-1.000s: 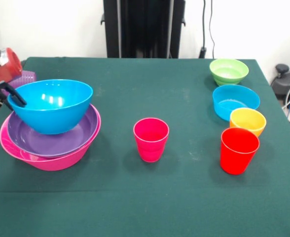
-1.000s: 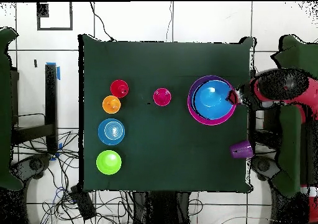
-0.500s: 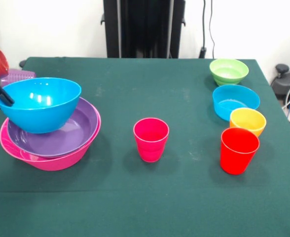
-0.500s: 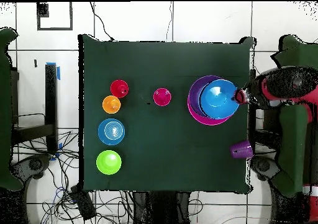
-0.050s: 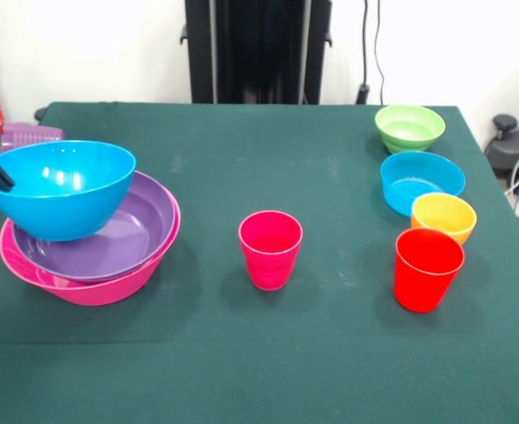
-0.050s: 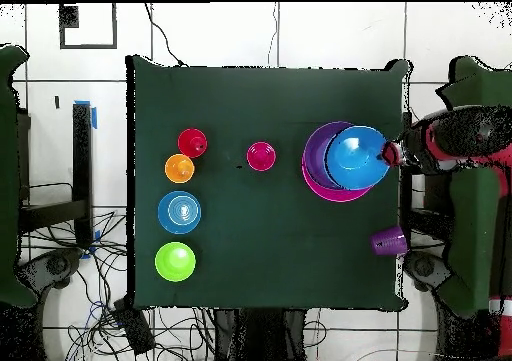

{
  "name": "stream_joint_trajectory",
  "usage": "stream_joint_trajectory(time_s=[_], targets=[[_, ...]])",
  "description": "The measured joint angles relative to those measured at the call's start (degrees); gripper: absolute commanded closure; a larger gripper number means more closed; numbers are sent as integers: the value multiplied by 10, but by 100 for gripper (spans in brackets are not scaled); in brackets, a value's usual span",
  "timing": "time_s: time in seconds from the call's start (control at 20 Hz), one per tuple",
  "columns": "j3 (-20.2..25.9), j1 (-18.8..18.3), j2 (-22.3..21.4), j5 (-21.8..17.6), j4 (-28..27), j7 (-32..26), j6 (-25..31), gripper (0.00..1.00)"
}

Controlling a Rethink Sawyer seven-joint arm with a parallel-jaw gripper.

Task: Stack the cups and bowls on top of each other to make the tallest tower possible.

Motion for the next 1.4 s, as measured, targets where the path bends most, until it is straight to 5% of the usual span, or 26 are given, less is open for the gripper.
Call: stream_joint_trajectory(time_s=[1.4], targets=[[-24, 0, 0, 3, -2, 0, 0, 100]])
